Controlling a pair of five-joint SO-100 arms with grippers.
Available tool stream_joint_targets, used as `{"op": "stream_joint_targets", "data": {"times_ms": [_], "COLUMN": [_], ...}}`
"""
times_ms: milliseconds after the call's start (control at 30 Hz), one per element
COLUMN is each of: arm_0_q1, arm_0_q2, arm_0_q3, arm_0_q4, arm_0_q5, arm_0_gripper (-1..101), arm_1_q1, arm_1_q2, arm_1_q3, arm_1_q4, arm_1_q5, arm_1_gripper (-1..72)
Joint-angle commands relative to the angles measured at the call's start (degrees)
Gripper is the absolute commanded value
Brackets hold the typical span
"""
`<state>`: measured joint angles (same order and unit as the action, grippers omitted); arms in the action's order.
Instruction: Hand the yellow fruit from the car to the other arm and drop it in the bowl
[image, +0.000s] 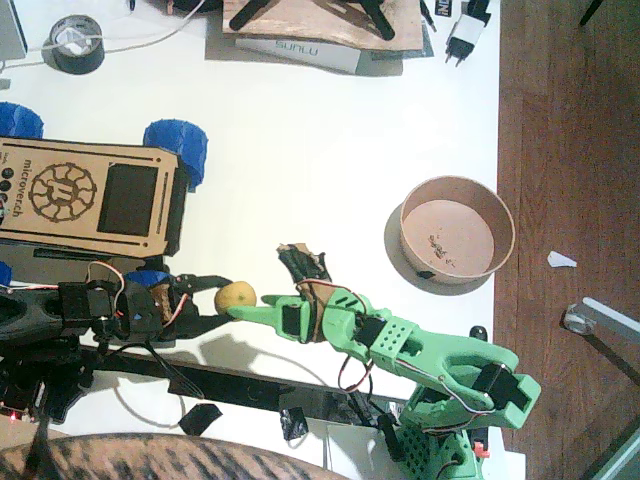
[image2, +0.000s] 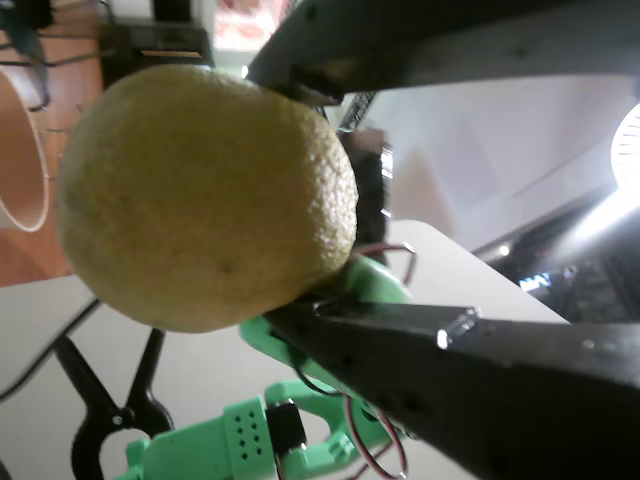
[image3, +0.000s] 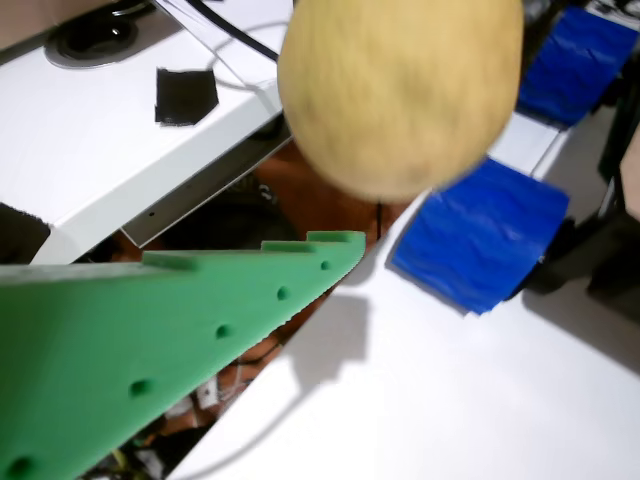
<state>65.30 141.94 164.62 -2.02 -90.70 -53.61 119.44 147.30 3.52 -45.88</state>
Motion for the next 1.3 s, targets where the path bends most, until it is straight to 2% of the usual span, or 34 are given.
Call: {"op": "stream_joint_targets", "data": {"times_ms": [0,233,467,567,700,1267], "arm_0_q1": [-0.18,0.44,0.62,0.62,0.62,0.62], "arm_0_q2": [0.26,-5.19,-5.19,-5.36,-5.45,-5.45], "arm_0_q3": [-2.37,-14.68,-16.0,-16.0,-16.08,-16.08], "arm_0_q4": [-2.46,9.23,11.51,11.51,11.51,11.43], "arm_0_q5": [0.97,1.05,1.05,1.05,1.05,1.05], "arm_0_gripper": [0,0,0,0,0,0], "arm_1_q1": [0.09,0.35,0.53,0.26,0.18,0.35], "arm_1_q2": [2.02,2.46,-0.44,-1.41,-1.41,0.53], "arm_1_q3": [-0.09,-0.97,-3.16,-3.34,-3.43,-2.99], "arm_1_q4": [0.18,-0.18,-2.37,-2.64,-2.11,-1.93], "arm_1_q5": [0.53,0.35,-1.58,-7.12,-9.23,-9.05], "arm_1_gripper": [31.7,31.8,29.1,17.3,0.1,-0.1]}}
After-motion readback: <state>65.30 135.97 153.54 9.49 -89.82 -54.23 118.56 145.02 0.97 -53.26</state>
